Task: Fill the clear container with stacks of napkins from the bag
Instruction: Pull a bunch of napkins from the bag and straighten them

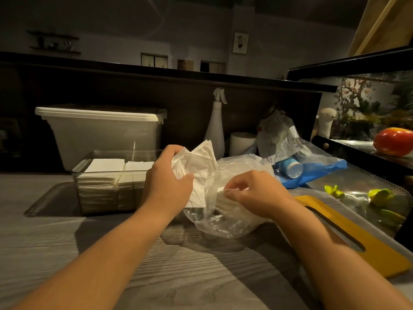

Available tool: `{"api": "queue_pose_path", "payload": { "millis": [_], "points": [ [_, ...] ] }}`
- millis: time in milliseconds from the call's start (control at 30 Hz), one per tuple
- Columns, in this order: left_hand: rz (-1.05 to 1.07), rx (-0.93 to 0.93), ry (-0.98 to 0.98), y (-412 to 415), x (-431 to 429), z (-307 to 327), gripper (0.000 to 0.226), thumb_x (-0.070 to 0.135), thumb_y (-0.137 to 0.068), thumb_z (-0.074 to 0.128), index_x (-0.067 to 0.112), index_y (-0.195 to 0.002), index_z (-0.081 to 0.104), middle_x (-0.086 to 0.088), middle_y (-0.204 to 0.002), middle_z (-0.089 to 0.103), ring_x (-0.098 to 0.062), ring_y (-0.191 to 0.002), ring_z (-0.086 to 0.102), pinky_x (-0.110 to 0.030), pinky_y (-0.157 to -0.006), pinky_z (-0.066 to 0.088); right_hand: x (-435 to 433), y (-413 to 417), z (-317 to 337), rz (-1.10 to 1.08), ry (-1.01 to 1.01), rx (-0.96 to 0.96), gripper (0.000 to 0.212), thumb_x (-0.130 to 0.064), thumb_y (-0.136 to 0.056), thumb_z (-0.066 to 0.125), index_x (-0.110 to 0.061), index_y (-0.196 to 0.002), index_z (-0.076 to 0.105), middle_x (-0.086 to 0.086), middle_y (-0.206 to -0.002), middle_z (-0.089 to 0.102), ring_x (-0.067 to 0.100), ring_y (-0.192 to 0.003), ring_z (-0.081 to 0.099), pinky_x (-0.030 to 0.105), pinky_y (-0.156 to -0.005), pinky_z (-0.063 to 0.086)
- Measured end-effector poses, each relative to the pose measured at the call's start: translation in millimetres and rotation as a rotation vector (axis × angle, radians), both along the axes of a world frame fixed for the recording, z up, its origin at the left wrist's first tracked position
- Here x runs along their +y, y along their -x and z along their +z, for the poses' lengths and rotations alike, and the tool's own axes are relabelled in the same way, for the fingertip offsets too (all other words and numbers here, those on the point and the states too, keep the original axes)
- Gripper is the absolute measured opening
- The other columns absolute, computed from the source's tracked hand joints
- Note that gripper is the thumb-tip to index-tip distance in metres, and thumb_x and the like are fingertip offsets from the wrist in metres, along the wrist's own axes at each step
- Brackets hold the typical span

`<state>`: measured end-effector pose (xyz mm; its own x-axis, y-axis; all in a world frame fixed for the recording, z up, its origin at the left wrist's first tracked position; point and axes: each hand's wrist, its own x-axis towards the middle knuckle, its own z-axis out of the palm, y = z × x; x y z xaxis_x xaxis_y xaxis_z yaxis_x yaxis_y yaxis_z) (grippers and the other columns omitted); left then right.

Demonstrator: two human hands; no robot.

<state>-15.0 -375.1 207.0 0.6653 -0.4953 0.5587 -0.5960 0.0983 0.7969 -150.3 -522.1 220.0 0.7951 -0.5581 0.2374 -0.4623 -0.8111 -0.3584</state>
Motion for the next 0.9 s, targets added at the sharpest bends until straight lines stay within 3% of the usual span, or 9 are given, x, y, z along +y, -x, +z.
{"api": "queue_pose_path", "payload": {
  "millis": [100, 167, 267, 400, 467, 633, 700, 800, 900],
  "points": [
    [0.011, -0.005, -0.008, -0.4, 0.2, 0.4, 0.046, 0.001, -0.086, 0.069, 0.035, -0.11, 0.052, 0.015, -0.094, 0.058, -0.005, -0.075, 0.059, -0.025, -0.057, 0.057, 0.2, 1.3, 1.7, -0.002, -0.052, -0.001, 0.022, -0.031, -0.094, 0.06, -0.037, -0.11, 0.072, -0.011, -0.111, 0.067, 0.01, -0.097, 0.06, 0.031, -0.084, 0.051],
    [0.012, -0.011, -0.009, -0.9, -0.4, 0.3, 0.045, 0.001, -0.085, 0.069, 0.034, -0.11, 0.052, 0.015, -0.094, 0.058, -0.006, -0.077, 0.059, -0.026, -0.058, 0.057, -0.5, 1.4, 0.8, -0.006, -0.022, 0.043, 0.037, -0.026, -0.088, 0.062, -0.039, -0.123, 0.065, -0.009, -0.125, 0.063, 0.011, -0.105, 0.057, 0.03, -0.09, 0.05],
    [0.007, -0.015, -0.011, 0.4, -1.0, -0.1, 0.045, 0.001, -0.086, 0.069, 0.034, -0.11, 0.051, 0.018, -0.094, 0.056, -0.004, -0.078, 0.057, -0.019, -0.056, 0.053, -0.1, 1.8, -2.0, 0.019, 0.014, 0.118, 0.055, -0.037, -0.084, 0.068, -0.037, -0.137, 0.053, -0.008, -0.141, 0.053, 0.015, -0.125, 0.048, 0.032, -0.1, 0.043],
    [0.019, -0.02, -0.02, 1.5, 0.1, -0.2, 0.045, 0.001, -0.085, 0.07, 0.036, -0.106, 0.05, 0.017, -0.09, 0.057, -0.004, -0.074, 0.057, -0.032, -0.063, 0.058, 5.0, 0.5, -3.1, 0.073, 0.076, 0.23, 0.062, -0.048, -0.088, 0.062, -0.036, -0.145, 0.043, -0.011, -0.151, 0.043, 0.016, -0.136, 0.037, 0.038, -0.111, 0.036],
    [0.023, -0.02, -0.023, 1.5, -0.2, 0.0, 0.045, 0.001, -0.085, 0.07, 0.037, -0.106, 0.05, 0.016, -0.09, 0.057, -0.005, -0.074, 0.058, -0.035, -0.064, 0.059, 5.6, -1.7, -4.0, 0.059, 0.09, 0.24, 0.057, -0.043, -0.09, 0.059, -0.036, -0.145, 0.043, -0.009, -0.149, 0.046, 0.017, -0.132, 0.041, 0.036, -0.107, 0.038],
    [0.026, -0.02, -0.021, 1.2, -0.4, 0.9, 0.045, 0.001, -0.085, 0.069, 0.036, -0.107, 0.05, 0.016, -0.09, 0.057, -0.004, -0.072, 0.058, -0.031, -0.06, 0.059, 2.2, -2.6, -2.7, -0.037, 0.077, 0.105, 0.044, -0.019, -0.096, 0.049, -0.037, -0.134, 0.055, -0.002, -0.125, 0.064, 0.019, -0.103, 0.06, 0.031, -0.085, 0.051],
    [0.027, -0.022, -0.022, 0.8, 0.0, 1.0, 0.045, 0.001, -0.086, 0.069, 0.036, -0.108, 0.05, 0.016, -0.092, 0.057, -0.004, -0.073, 0.059, -0.024, -0.057, 0.057, 2.1, -3.2, -4.2, -0.041, 0.12, 0.125, 0.043, -0.013, -0.092, 0.049, -0.036, -0.127, 0.06, -0.003, -0.115, 0.066, 0.02, -0.097, 0.06, 0.029, -0.076, 0.049],
    [0.024, -0.015, -0.019, 0.3, -0.4, 0.6, 0.044, 0.002, -0.086, 0.069, 0.034, -0.11, 0.052, 0.016, -0.094, 0.058, -0.005, -0.076, 0.059, -0.021, -0.055, 0.055, 2.0, -4.5, -6.6, -0.049, 0.187, 0.101, 0.027, -0.014, -0.093, 0.046, -0.032, -0.096, 0.065, -0.003, -0.094, 0.068, 0.022, -0.085, 0.06, 0.029, -0.064, 0.042],
    [0.036, -0.018, -0.02, -0.1, -0.1, 0.8, 0.044, 0.002, -0.086, 0.069, 0.034, -0.11, 0.051, 0.016, -0.095, 0.057, -0.005, -0.078, 0.059, -0.021, -0.056, 0.055, -1.2, -1.1, -4.2, -0.064, 0.186, -0.016, 0.026, -0.017, -0.099, 0.045, -0.033, -0.095, 0.066, -0.002, -0.085, 0.066, 0.02, -0.079, 0.059, 0.029, -0.059, 0.039]
  ]
}}
